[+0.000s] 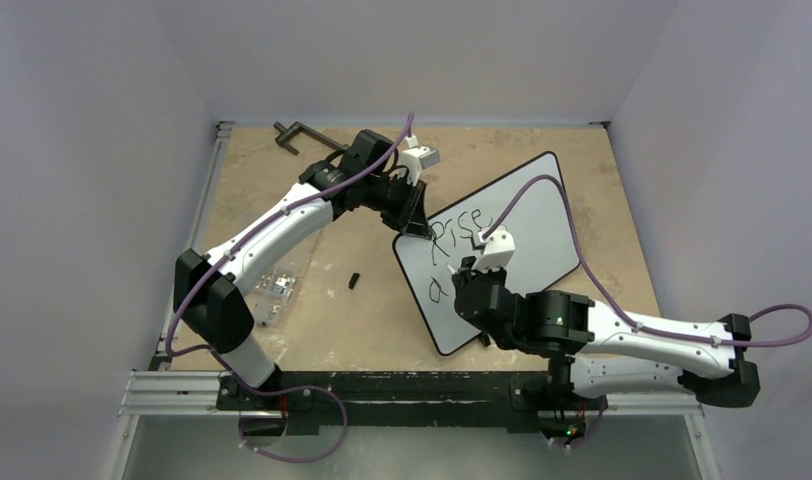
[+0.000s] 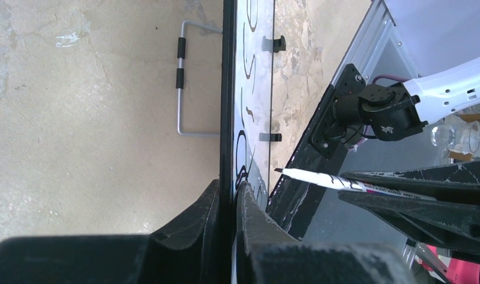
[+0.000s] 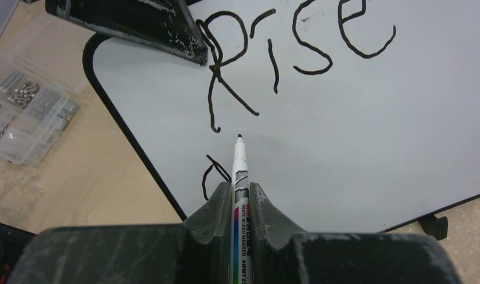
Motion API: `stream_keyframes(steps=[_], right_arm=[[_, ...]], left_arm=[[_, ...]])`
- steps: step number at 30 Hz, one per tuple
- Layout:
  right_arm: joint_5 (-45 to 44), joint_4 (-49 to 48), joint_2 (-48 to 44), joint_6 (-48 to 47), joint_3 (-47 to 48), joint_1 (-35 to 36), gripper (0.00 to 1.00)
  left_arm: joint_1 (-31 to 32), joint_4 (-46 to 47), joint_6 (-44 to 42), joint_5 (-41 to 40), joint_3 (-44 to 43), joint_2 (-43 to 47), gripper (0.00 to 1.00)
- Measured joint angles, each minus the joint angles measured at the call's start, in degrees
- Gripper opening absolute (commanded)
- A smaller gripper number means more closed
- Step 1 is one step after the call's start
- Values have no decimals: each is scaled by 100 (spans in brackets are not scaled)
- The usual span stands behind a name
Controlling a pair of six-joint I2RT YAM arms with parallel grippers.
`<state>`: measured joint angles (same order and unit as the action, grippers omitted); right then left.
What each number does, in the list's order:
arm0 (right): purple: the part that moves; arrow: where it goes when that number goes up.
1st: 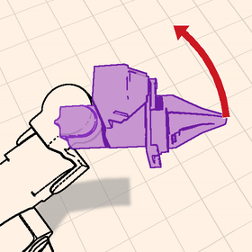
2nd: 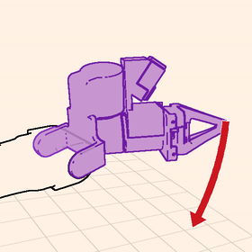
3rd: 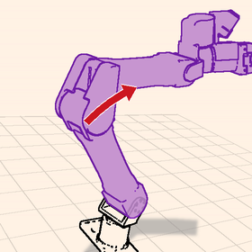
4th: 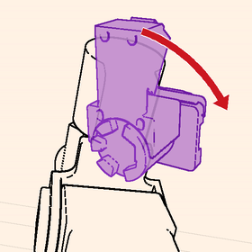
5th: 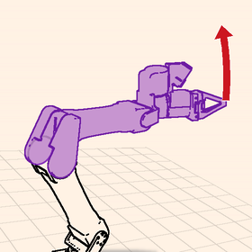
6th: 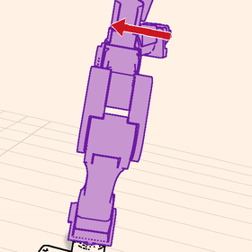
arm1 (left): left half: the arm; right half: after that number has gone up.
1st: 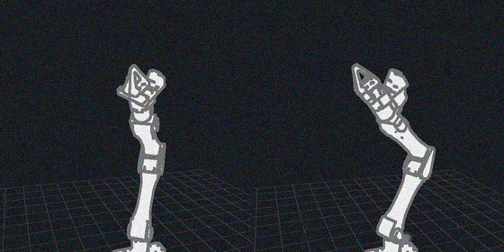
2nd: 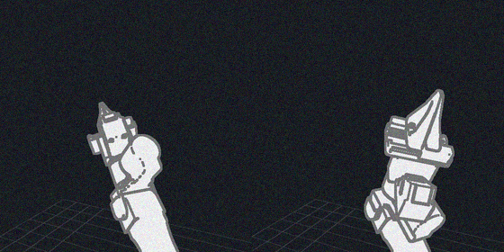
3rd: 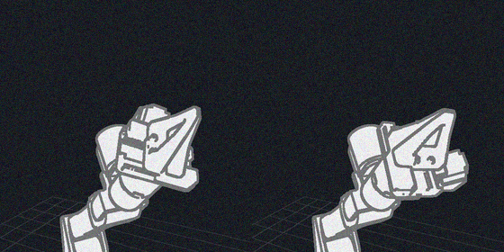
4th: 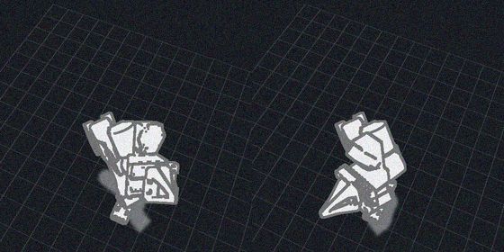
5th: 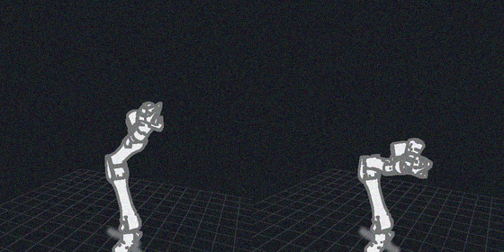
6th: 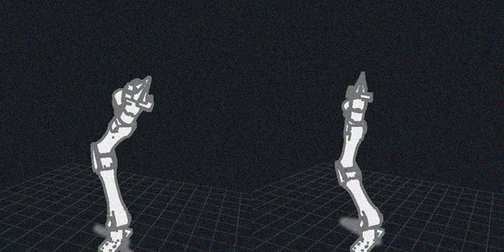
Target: Write a sentence on the whiteboard
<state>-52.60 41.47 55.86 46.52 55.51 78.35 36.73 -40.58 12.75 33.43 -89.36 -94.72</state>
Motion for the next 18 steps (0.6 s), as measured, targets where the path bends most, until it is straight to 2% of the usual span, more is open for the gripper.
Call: stream_keyframes(steps=[7, 18], right_arm=[[341, -647, -98, -522, -146, -627, 0], [643, -1134, 101, -824, -221, -935, 0]], left_arm=[[-7, 2, 22, 33, 0, -4, 0], [-63, 2, 20, 50, 0, -55, 0]])
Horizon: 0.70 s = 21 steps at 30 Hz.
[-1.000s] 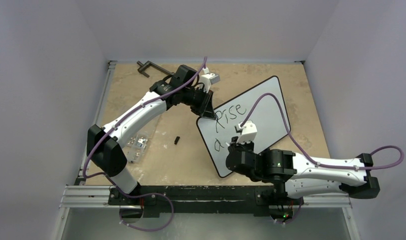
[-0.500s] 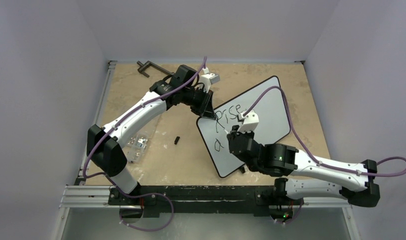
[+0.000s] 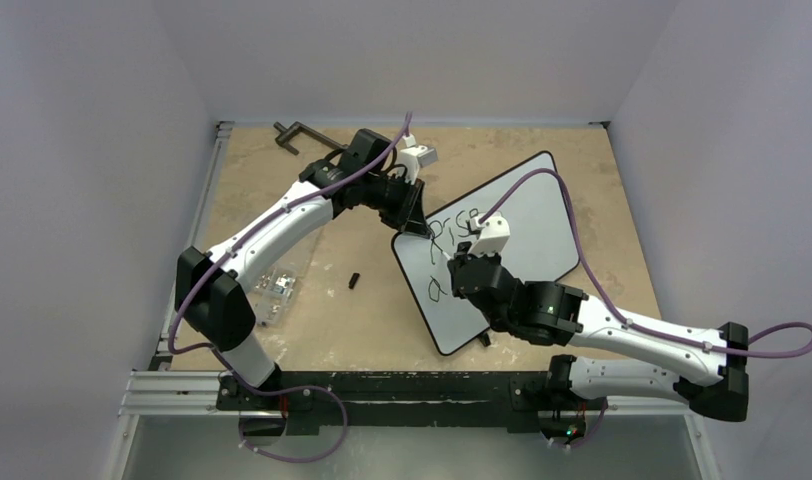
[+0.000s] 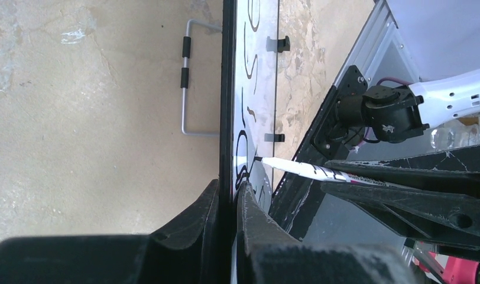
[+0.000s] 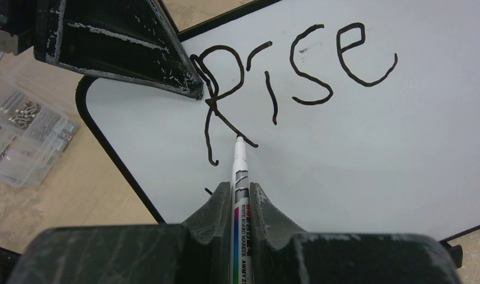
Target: Write a sentence on the whiteboard
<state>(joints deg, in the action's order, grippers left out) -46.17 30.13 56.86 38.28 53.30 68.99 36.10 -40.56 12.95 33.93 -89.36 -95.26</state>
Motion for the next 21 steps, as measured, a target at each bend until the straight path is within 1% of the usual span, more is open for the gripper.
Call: stream_keyframes(steps=[9, 21], right_arm=[[96, -262, -114, -33, -269, -68, 0], [431, -44, -492, 243, -584, -81, 0]], left_arm=[[-48, 2, 2, 7, 0, -42, 0], [-48, 9, 0, 17, 0, -42, 0]])
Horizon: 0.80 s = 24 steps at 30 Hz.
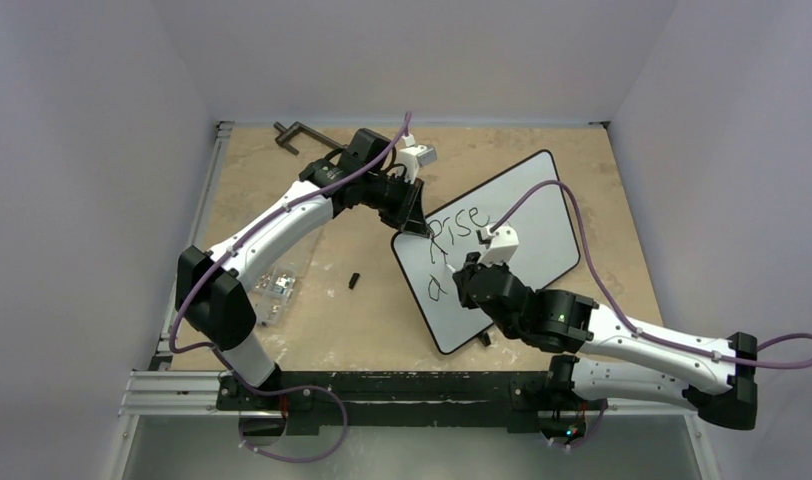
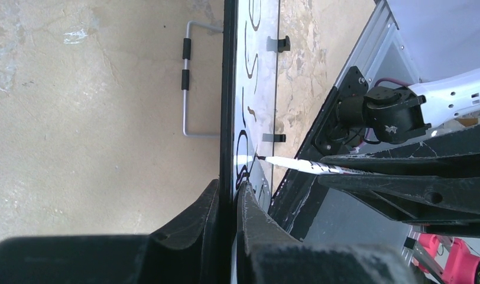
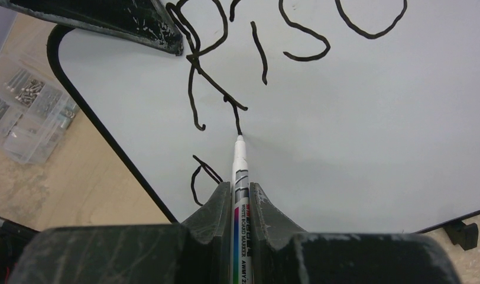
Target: Write a sentence on the whiteboard
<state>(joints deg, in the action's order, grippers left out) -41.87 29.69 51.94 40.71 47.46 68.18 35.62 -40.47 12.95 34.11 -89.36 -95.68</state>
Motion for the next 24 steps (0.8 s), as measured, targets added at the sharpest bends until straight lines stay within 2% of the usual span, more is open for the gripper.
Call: stream_keyframes(steps=[24], right_arm=[[586, 623, -221, 664, -214, 0, 0]], left_arm=[[0, -2, -4, 2, 0, 0, 0]])
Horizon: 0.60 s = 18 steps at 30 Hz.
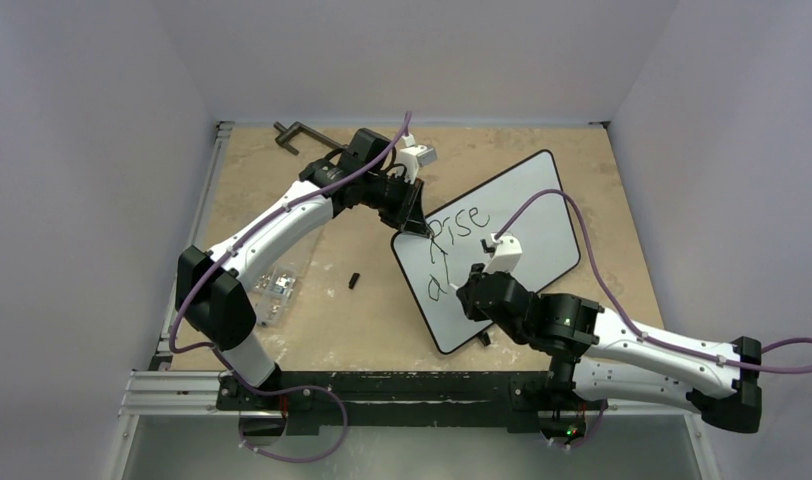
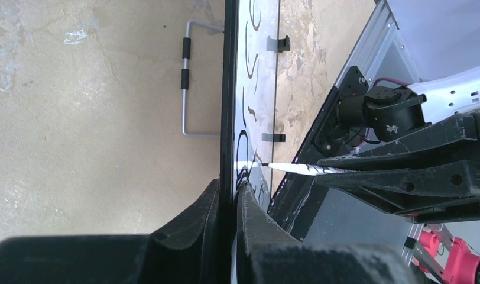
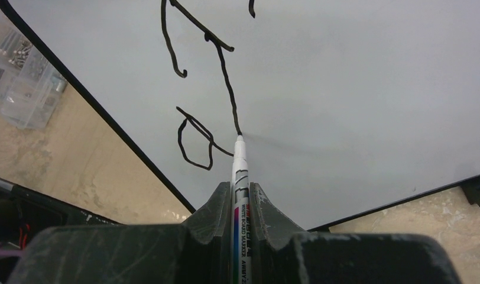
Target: Write a sentence on the whiteboard
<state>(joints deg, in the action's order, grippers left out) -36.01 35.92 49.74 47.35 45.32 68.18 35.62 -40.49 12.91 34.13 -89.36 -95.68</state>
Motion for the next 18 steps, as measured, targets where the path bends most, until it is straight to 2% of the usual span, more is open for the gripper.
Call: stream_keyframes(steps=[18], right_arm=[[404, 599, -24, 144, 118, 11, 0]], left_arm=[[9, 9, 13, 42, -20, 0, 0]])
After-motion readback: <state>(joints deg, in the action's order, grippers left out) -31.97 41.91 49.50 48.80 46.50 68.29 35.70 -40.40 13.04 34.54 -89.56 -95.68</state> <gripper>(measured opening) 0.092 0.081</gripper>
